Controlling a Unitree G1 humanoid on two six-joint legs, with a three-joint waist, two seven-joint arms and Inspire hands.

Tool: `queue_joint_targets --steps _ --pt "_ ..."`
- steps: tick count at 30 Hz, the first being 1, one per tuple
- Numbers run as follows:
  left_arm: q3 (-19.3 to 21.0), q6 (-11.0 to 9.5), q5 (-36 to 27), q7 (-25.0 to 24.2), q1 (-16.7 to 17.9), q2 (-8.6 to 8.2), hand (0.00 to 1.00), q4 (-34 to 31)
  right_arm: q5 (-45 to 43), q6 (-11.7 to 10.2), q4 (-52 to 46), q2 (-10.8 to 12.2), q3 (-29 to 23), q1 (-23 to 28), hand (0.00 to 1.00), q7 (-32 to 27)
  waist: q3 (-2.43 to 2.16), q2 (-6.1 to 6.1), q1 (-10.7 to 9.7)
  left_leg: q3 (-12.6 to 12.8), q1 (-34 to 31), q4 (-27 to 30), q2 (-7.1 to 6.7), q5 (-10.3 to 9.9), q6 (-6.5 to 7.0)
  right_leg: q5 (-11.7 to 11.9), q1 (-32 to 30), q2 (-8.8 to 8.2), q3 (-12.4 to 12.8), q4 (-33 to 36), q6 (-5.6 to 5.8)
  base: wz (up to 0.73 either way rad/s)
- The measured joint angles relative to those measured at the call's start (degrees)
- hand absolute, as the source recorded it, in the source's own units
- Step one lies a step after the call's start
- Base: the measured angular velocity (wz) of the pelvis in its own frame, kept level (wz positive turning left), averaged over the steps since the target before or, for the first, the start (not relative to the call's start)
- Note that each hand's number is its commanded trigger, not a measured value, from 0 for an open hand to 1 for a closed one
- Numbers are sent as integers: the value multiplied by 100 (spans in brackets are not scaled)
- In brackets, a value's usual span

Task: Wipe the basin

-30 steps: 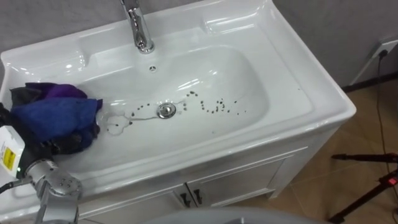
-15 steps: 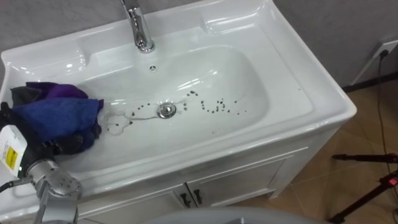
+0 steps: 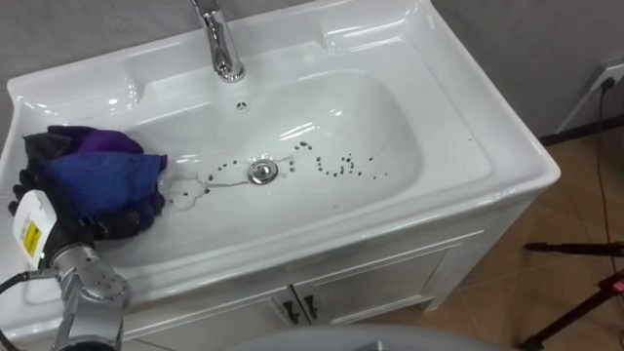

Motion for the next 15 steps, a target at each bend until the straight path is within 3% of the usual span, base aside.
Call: queue_joint_targets --steps 1,5,9,15 --pt "1 0 19 -3 -1 0 99 2 0 0 -1 -2 -2 3 0 -4 0 0 0 0 1 0 0 0 0 -1 0 0 0 1 -1 0" --pt "6 0 213 110 -18 16 100 20 8 0 0 -2 -8 5 0 -14 -1 6 1 2 13 -1 0 1 0 -1 13 0 0 4 -2 0" --pt "33 0 209 139 -178 166 100 171 20 1 0 -4 -7 -4 0 -64 -7 63 7 8 26 -3 -1 1 0 -1 23 -4 0 12 -2 0" --pt "112 0 170 144 -257 162 100 216 19 118 -7 -5 -7 -7 0 -132 -23 94 1 31 45 -19 -2 1 1 -1 23 -3 20 13 -2 -2"
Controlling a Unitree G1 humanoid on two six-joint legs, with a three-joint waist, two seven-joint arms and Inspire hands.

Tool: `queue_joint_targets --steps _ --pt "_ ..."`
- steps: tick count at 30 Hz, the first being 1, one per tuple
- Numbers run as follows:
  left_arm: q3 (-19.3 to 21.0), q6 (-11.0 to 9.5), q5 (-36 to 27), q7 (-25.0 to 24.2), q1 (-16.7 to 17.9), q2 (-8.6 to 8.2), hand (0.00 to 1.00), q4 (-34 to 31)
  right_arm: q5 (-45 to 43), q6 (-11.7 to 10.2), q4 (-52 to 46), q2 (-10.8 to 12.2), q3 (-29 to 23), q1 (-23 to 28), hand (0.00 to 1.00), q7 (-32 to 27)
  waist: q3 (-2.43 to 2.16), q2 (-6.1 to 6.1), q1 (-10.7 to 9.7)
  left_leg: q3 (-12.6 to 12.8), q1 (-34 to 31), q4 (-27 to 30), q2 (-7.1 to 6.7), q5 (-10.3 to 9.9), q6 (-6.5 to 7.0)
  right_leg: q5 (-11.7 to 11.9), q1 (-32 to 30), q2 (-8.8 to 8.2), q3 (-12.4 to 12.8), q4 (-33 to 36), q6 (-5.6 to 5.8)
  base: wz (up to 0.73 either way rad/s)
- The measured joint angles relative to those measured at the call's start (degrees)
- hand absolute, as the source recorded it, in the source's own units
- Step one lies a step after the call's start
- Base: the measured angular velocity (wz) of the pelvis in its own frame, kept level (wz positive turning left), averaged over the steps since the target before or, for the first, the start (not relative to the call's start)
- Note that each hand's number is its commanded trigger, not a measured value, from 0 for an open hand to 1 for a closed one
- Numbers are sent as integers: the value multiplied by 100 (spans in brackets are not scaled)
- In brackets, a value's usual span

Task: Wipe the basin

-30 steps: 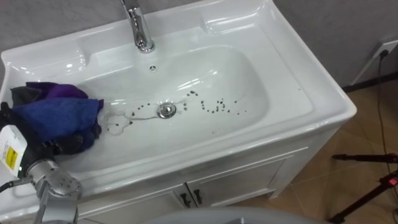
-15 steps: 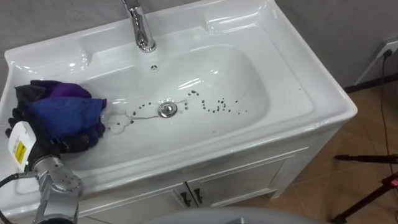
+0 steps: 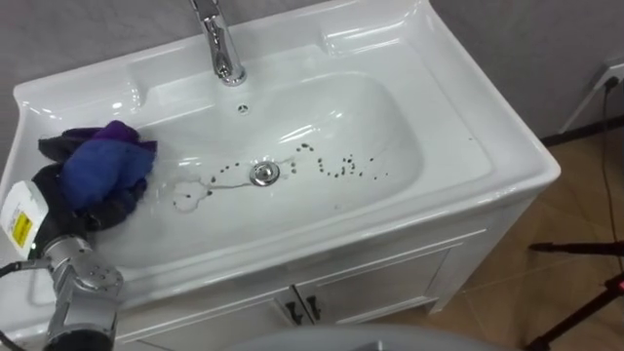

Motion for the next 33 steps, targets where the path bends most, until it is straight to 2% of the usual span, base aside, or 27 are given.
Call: queue_joint_targets --steps 8,23,28,33 --pt "13 1 6 -1 -75 114 100 72 0 4 -4 -2 0 -3 0 -76 1 1 -12 5 49 -23 -5 0 0 -2 52 -6 1 -22 3 0" --pt "117 0 -9 -4 -155 89 100 136 4 -12 3 -17 -2 -103 0 -76 3 -3 -37 -20 56 -27 -16 0 0 -14 75 -22 -42 -22 13 1" --pt "119 0 -35 -6 -167 77 100 92 126 -18 3 -19 12 -90 0 -67 8 -24 -26 -28 43 -24 -17 0 0 -31 76 -28 -70 -18 12 3" --pt "164 48 -347 -31 -66 22 100 -402 261 -162 4 -4 14 -83 0 -173 24 -127 15 -43 23 -20 -16 0 0 -56 32 -28 -82 -16 10 2"
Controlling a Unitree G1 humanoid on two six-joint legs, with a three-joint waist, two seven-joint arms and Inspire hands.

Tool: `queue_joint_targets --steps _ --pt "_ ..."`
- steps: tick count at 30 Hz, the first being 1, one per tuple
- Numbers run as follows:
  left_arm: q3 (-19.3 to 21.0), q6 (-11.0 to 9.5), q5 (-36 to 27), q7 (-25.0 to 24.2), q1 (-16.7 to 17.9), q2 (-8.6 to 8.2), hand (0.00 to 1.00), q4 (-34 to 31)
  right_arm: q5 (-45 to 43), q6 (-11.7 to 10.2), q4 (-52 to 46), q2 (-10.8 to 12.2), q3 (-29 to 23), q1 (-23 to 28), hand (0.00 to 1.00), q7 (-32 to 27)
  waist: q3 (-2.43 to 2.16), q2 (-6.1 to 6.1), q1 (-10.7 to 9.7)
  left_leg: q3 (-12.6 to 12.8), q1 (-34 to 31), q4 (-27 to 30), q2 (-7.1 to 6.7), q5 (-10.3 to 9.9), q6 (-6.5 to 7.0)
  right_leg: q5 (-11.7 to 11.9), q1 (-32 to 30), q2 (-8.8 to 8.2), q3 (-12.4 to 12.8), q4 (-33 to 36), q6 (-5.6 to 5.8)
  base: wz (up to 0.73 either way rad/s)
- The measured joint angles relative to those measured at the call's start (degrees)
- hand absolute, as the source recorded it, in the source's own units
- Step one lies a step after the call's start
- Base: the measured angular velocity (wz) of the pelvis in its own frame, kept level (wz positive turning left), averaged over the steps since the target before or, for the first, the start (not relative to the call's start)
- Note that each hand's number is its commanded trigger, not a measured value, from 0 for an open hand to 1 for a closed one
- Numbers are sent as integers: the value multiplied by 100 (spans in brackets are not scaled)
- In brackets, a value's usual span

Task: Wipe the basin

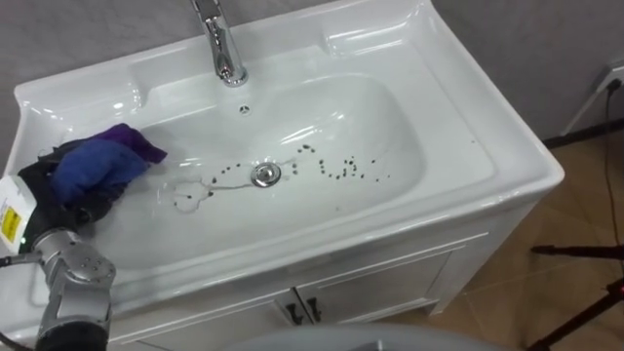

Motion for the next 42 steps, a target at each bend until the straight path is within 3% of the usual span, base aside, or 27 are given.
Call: queue_joint_targets --steps 7,10,12,13,16,18,24,32,42 --pt "-48 138 -319 30 105 -38 100 -452 305 -232 2 26 5 -10 0 -161 30 -18 19 -76 -101 0 -3 0 0 10 -48 1 -50 -5 -1 4" --pt "-47 230 -484 37 116 -97 100 -678 404 -293 55 41 82 -12 0 -191 71 -23 -34 -137 -171 3 -8 0 0 9 -55 -10 -152 -18 0 16" --pt "-68 298 -562 -28 128 -144 100 -981 423 -300 55 78 128 -9 0 -189 135 -55 -28 -181 -213 33 -8 0 -1 10 -68 -9 -192 -44 -1 13" --pt "-77 331 -563 -71 129 -152 100 -1061 423 -301 51 81 132 -10 0 -189 142 -63 -27 -189 -235 39 -8 -1 -1 11 -72 -7 -193 -65 -3 8" --pt "-291 394 -559 -129 129 -170 100 -1366 423 -342 -6 84 226 -17 0 -176 117 -32 -29 -224 -360 66 -7 -1 -1 32 -154 -4 -237 -87 -8 6" --pt "-565 394 -550 -141 129 -173 100 -1580 416 -425 -39 91 302 -24 0 -142 144 -61 -55 -261 -400 69 -8 -1 -1 40 -169 -3 -264 -90 -7 6" --pt "-1014 364 -542 -247 125 -174 100 -1694 420 -558 4 83 466 -117 0 -120 139 -49 -129 -257 -401 61 -5 -1 -1 44 -154 2 -251 -92 -9 -1" --pt "-1075 363 -488 -305 125 -173 100 -1910 416 -641 32 30 626 -113 0 5 138 -38 -147 -251 -377 57 -2 -1 -1 44 -144 8 -209 -98 -9 -2" --pt "-1302 440 129 -704 234 -171 100 -1903 466 -522 41 -16 701 -10 0 69 142 -23 -130 -257 -372 57 0 -1 -1 47 -161 9 -192 -95 -14 0"
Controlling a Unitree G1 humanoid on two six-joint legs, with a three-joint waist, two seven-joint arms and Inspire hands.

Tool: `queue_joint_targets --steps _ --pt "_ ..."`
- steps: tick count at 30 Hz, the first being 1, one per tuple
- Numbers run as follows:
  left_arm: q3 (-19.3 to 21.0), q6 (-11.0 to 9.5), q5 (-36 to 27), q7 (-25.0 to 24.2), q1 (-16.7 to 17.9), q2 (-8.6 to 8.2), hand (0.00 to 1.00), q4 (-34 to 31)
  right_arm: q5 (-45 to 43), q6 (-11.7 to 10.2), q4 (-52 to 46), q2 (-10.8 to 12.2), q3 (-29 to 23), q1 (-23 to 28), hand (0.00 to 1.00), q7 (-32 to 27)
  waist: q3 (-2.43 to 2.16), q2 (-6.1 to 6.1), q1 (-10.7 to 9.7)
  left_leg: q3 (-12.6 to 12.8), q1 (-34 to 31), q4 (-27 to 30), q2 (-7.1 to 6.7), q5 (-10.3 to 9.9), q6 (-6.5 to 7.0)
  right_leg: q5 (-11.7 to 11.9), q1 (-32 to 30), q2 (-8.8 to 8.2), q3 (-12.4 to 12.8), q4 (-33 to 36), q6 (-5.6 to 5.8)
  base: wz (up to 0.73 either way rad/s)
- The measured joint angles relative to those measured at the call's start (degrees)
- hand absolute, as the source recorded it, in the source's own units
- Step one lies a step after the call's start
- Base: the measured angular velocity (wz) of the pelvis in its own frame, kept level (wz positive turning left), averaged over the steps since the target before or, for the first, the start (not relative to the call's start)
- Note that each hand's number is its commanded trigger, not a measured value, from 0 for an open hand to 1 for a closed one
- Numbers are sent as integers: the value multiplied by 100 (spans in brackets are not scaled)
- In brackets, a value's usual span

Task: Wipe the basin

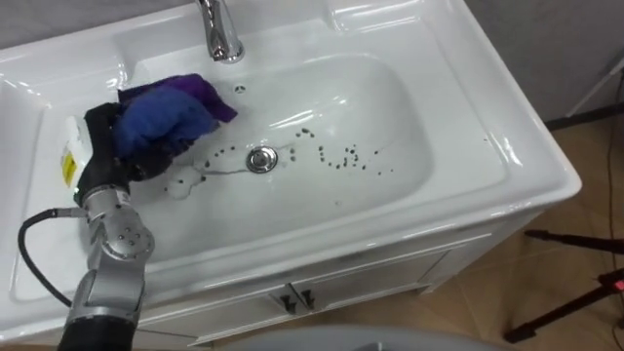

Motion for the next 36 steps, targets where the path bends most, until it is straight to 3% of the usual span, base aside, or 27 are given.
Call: queue_joint_targets --steps 7,10,19,23,29,36 --pt "-1 315 186 -405 9 7 100 497 -56 190 -24 -9 -24 59 0 129 -13 14 -1 35 38 0 1 0 0 6 7 6 15 13 -5 -1" --pt "-1 558 252 -619 9 6 100 757 -130 297 -24 0 -27 51 0 173 -15 13 -22 37 36 3 2 0 0 6 4 7 15 18 -5 0" --pt "2 825 800 -1044 -6 3 100 797 -316 573 -136 9 -31 116 0 239 -63 5 -12 130 84 1 10 0 0 6 10 15 102 19 -5 -5" --pt "5 912 1208 -1238 -82 5 100 866 -584 684 -296 7 -46 139 0 214 -62 43 -18 143 75 -12 23 0 0 15 8 32 148 20 -19 -4" --pt "5 962 1519 -1566 -187 7 100 907 -757 683 -451 0 -44 132 0 83 -60 124 -16 163 77 -9 19 0 0 15 0 27 164 9 -18 0" --pt "6 1275 1712 -2073 -311 78 100 715 -796 677 -509 -2 -42 136 0 84 -45 183 -49 179 75 7 25 0 0 15 0 25 135 6 -18 0"
